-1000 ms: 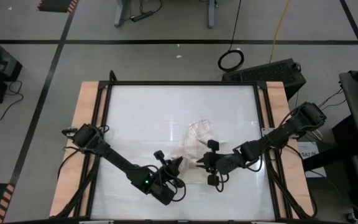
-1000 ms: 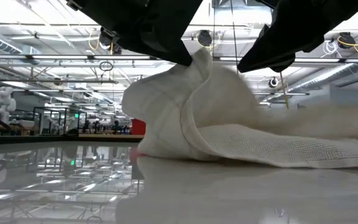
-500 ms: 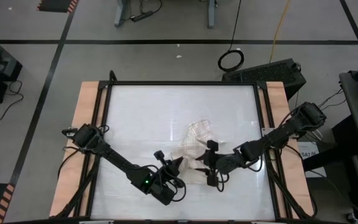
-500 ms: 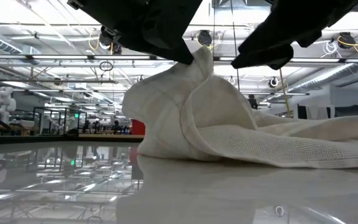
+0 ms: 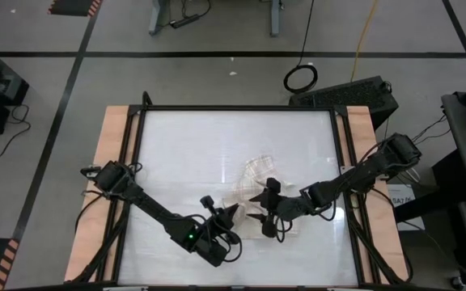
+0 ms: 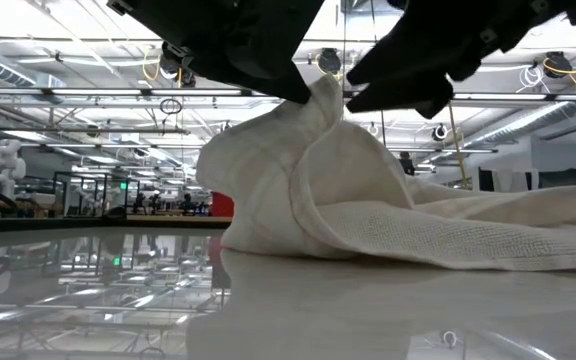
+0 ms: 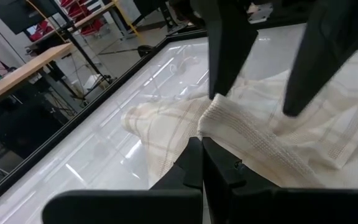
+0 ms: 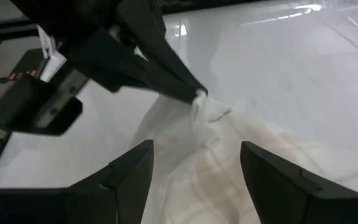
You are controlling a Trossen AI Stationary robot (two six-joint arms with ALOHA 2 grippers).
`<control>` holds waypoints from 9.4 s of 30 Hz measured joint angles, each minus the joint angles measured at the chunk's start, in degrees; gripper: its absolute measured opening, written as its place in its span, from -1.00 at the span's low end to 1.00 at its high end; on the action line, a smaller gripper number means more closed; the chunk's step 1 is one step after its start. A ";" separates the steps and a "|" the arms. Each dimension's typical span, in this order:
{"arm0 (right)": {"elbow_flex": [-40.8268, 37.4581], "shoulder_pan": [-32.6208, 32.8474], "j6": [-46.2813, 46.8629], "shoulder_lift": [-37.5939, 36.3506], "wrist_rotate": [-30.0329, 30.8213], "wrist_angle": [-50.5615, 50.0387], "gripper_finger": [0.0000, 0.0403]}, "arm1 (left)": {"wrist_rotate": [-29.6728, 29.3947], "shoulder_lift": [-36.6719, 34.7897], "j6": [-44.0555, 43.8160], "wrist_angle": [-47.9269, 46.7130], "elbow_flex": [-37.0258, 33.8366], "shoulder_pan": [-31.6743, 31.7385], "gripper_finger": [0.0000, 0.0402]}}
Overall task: Roll towel
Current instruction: Roll the white towel
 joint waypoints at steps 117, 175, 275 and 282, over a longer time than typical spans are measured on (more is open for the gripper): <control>-0.07 -3.30 5.67 12.64 -3.74 23.29 -0.28 | -2.32 6.14 -43.30 -9.71 0.02 -4.19 -1.00; 1.38 -3.98 -0.08 18.00 -7.55 25.97 -0.93 | 0.22 1.33 -39.04 -15.01 0.31 -5.37 -0.65; 0.87 15.62 -1.05 -0.72 14.82 -7.38 0.37 | 22.18 -19.57 36.32 -5.77 -8.63 6.19 -0.96; 0.90 24.22 4.74 -0.77 12.80 -18.28 0.37 | 22.21 -19.52 36.06 -5.81 -8.63 5.88 -0.95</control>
